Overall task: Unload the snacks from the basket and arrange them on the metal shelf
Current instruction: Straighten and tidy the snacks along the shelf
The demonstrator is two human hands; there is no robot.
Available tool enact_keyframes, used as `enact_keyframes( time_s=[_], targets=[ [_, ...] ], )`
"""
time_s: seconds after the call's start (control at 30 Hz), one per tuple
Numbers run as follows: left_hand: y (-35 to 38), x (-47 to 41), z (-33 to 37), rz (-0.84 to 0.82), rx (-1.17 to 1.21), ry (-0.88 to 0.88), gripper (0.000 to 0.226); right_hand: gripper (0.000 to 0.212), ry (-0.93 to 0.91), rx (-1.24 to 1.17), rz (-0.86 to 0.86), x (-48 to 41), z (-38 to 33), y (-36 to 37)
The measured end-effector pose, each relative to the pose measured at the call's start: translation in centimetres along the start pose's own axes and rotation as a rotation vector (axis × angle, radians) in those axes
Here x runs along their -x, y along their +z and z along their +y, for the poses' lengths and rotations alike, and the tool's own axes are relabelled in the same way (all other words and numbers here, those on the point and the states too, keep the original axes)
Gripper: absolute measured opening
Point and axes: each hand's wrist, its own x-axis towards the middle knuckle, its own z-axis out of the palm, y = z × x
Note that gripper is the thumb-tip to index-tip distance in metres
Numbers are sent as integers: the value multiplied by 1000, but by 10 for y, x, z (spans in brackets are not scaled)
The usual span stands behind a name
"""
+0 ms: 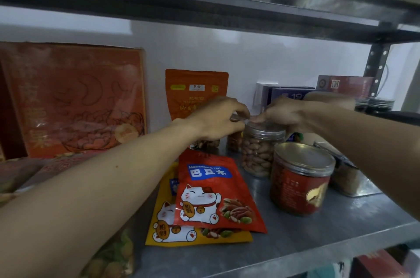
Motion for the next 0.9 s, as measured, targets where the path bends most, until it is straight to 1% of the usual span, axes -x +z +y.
enact_keyframes(
  time_s=[0.13, 0.17, 0.27, 0.33, 0.47, 0.6, 0.73, 0.83, 0.9],
  targets=[
    [4, 6, 7, -7, 95, 10, 34, 58, 5, -8, 100, 9, 1, 6],
    [5, 7, 8, -4, 91, 10, 39, 60, 4, -15, 119, 10, 1, 8],
    [8, 10, 11, 7, 71, -3, 53, 77, 11, -19, 191, 13, 4, 12],
    [7, 9, 10, -15, 72, -8, 51, 82, 21, -10, 223, 13, 7, 14],
    [5, 9, 1, -98, 22, -43, 46, 67, 36, -5, 227, 9, 12, 15],
    [6, 18, -1, -154, 50, -92, 56, 62, 39, -10, 207, 8, 14, 16],
    [9, 21, 8, -132, 52, -126, 74, 63, 40, 5, 213, 10, 9, 16],
    [13, 18, 11, -107, 78, -146, 71, 68, 52, 38, 219, 12, 9, 16],
    [15, 16, 12, -130, 134, -147, 68, 69, 50, 53, 233, 13, 11, 15]
  ],
)
